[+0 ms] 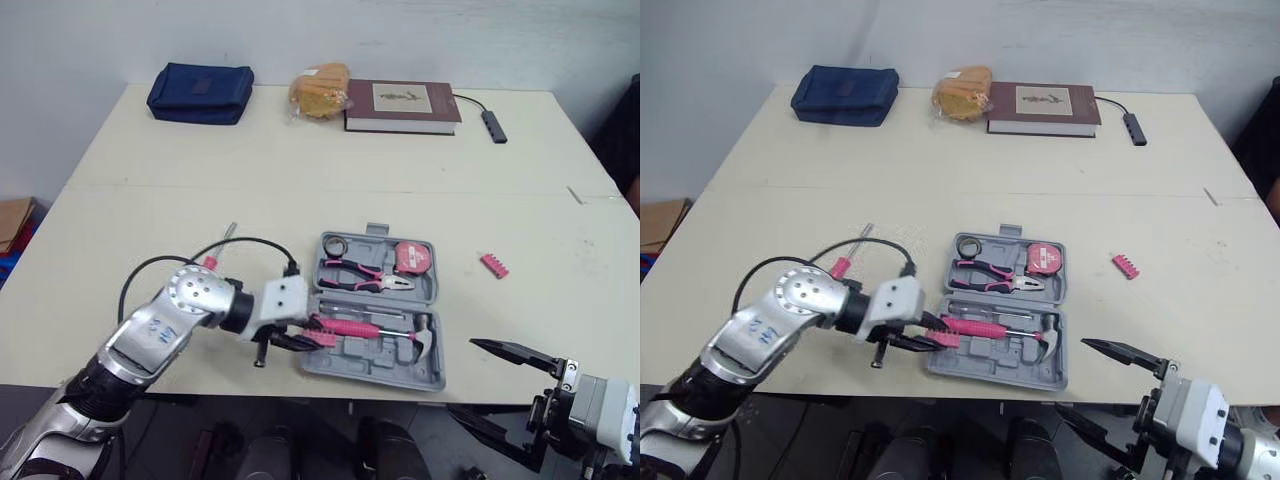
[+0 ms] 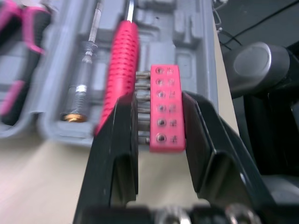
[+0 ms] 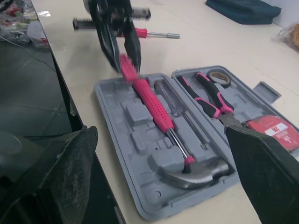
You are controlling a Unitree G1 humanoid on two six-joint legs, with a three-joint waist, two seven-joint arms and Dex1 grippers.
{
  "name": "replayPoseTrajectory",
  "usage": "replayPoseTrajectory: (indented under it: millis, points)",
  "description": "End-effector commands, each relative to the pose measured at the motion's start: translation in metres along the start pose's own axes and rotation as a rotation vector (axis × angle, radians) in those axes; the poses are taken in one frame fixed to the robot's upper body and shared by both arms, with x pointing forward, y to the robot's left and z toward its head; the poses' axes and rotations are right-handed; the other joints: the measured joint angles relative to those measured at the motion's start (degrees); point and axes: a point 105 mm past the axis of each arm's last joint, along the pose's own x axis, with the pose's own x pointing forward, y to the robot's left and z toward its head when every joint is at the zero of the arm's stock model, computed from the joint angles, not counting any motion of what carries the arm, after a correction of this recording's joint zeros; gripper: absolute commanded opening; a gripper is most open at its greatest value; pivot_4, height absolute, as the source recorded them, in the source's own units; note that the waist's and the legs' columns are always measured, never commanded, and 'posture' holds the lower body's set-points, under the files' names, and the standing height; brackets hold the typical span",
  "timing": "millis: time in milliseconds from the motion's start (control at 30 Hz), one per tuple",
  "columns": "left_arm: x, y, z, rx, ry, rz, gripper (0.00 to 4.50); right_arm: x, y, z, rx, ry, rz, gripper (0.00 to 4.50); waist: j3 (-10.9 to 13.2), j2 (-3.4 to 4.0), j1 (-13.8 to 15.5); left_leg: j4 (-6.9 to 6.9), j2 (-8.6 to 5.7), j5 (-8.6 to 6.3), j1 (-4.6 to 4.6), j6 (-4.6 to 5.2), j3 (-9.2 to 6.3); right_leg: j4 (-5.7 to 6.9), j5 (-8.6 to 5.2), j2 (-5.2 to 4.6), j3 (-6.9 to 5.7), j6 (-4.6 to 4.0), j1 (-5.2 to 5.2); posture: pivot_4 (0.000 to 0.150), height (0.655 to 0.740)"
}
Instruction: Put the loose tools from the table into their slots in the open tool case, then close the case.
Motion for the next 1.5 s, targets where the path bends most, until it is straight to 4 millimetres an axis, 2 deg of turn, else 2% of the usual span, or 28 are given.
replayPoseTrajectory:
  millis: [33, 233, 567, 833, 933, 1033, 1200, 1300, 1333, 1367, 1433, 1500]
  points:
    - [0.004, 0.002, 0.006, 0.072, 0.029, 0.023, 0.68, 0.001, 0.001, 0.011, -0.025, -0.005, -0.007, 4.50, 0.00, 0.00, 0.00, 0.00, 0.01, 0.00, -0.01, 0.00, 0.00, -0.01, 0.00, 0.00, 0.00, 0.00, 0.00, 0.150, 0.7400]
    - [0.017, 0.003, 0.002, 0.069, 0.063, 0.035, 0.68, 0.005, -0.002, 0.018, -0.032, -0.003, -0.019, 4.50, 0.00, 0.00, 0.00, 0.01, 0.01, 0.01, 0.00, 0.02, -0.01, -0.01, -0.01, -0.05, -0.01, -0.02, 0.00, 0.150, 0.7400]
    - [0.023, 0.014, 0.000, 0.096, 0.121, 0.060, 0.68, 0.011, -0.002, 0.023, -0.031, -0.003, -0.029, 4.50, -0.01, 0.00, 0.20, 0.05, 0.01, 0.02, 0.00, 0.04, -0.01, 0.02, -0.02, -0.03, -0.02, -0.04, 0.01, 0.150, 0.7400]
    - [0.019, 0.011, 0.003, 0.107, 0.109, 0.040, 0.68, 0.015, -0.001, 0.025, -0.016, -0.008, -0.033, 4.50, -0.01, -0.01, 0.28, 0.11, -0.02, 0.05, -0.01, 0.09, -0.04, 0.05, -0.02, -0.04, -0.02, -0.03, 0.02, 0.150, 0.7400]
    - [0.017, 0.014, 0.019, 0.180, 0.020, 0.069, 2.09, 0.017, 0.001, 0.025, -0.007, -0.011, -0.026, 4.50, -0.01, -0.01, 0.15, 0.11, -0.02, 0.05, -0.01, 0.10, -0.04, 0.05, -0.02, -0.03, -0.02, -0.03, 0.02, 0.150, 0.7400]
    - [0.008, 0.008, 0.034, 0.195, -0.087, 0.042, 3.42, 0.017, 0.000, 0.026, -0.005, -0.013, -0.023, 4.50, -0.01, -0.01, 0.06, 0.11, -0.01, 0.05, -0.02, 0.10, -0.04, 0.05, -0.02, -0.05, -0.03, -0.03, 0.02, 0.150, 0.7400]
    - [-0.011, 0.011, 0.029, 0.243, -0.149, 0.089, 3.42, 0.017, 0.002, 0.026, 0.013, -0.013, -0.015, 4.50, -0.02, 0.01, -0.21, 0.11, 0.03, 0.05, 0.01, 0.09, -0.01, 0.05, -0.02, -0.04, -0.03, -0.03, 0.02, 0.150, 0.7400]
    - [-0.014, 0.013, 0.032, 0.252, -0.233, 0.094, 3.42, 0.017, 0.001, 0.025, 0.018, -0.010, -0.013, 4.50, -0.02, 0.01, -0.03, 0.12, 0.02, 0.06, 0.01, 0.09, 0.00, 0.05, -0.02, -0.02, -0.04, -0.04, 0.02, 0.150, 0.7400]
    - [-0.014, 0.015, 0.030, 0.226, -0.255, 0.091, 2.90, 0.018, 0.001, 0.025, 0.021, -0.008, -0.013, 4.50, -0.02, 0.01, 0.13, 0.14, 0.01, 0.06, 0.00, 0.09, 0.00, 0.05, -0.02, -0.02, -0.05, -0.03, 0.03, 0.150, 0.7400]
    - [-0.013, 0.016, 0.027, 0.202, -0.263, 0.076, 2.68, 0.018, 0.001, 0.024, 0.022, -0.007, -0.013, 4.50, -0.02, 0.01, 0.24, 0.14, -0.03, 0.07, 0.00, 0.11, -0.04, 0.06, -0.02, -0.02, -0.07, -0.03, 0.04, 0.150, 0.7400]
    - [-0.010, 0.015, 0.021, 0.190, -0.255, 0.049, 1.85, 0.018, -0.001, 0.023, 0.022, -0.005, -0.015, 4.50, -0.02, 0.00, 0.07, 0.15, -0.05, 0.07, 0.00, 0.12, -0.03, 0.05, -0.01, -0.04, -0.05, -0.02, 0.04, 0.150, 0.7400]
    - [-0.006, 0.015, 0.016, 0.197, -0.240, 0.038, 0.88, 0.018, -0.002, 0.023, 0.020, -0.002, -0.018, 4.50, -0.02, 0.00, -0.01, 0.15, -0.04, 0.06, 0.00, 0.11, -0.03, 0.09, -0.01, 0.04, -0.06, -0.02, 0.03, 0.150, 0.7400]
